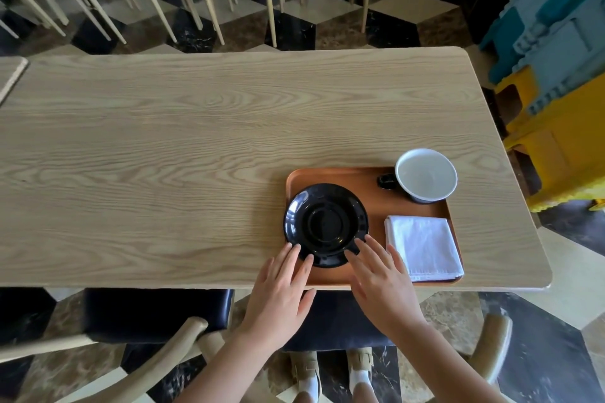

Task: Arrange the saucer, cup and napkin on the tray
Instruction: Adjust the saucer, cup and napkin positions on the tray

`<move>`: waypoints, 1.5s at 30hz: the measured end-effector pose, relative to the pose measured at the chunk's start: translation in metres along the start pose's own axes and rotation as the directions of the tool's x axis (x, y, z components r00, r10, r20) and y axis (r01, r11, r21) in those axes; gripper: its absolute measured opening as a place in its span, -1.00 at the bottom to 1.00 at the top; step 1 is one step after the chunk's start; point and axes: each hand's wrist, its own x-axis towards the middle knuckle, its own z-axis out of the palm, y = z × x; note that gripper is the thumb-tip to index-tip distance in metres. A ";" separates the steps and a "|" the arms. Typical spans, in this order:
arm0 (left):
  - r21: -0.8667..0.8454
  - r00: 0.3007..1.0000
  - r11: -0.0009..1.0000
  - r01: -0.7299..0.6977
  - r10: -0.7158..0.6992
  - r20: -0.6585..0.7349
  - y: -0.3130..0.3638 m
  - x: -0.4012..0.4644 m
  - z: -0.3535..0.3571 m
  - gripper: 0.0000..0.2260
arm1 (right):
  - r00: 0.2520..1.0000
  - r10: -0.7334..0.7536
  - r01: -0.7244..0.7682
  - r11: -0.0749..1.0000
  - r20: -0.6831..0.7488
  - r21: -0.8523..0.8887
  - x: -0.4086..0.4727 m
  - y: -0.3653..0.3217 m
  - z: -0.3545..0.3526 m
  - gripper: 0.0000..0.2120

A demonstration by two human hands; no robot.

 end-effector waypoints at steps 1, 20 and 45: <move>0.012 1.000 1.000 -0.002 0.002 0.003 0.000 0.001 -0.001 -0.58 | 1.000 -0.002 0.002 1.000 -0.003 0.004 0.000 0.000 0.000 -0.61; -0.014 0.989 0.999 -0.037 0.034 -0.147 0.093 0.191 -0.045 -0.57 | 0.910 0.340 -0.355 0.935 -0.239 -0.020 0.091 0.127 -0.073 -0.64; -0.658 0.984 0.745 0.115 -0.177 -0.028 0.081 0.187 -0.039 -0.51 | 0.848 0.530 -0.442 0.726 -0.019 0.527 0.087 0.121 -0.072 -0.51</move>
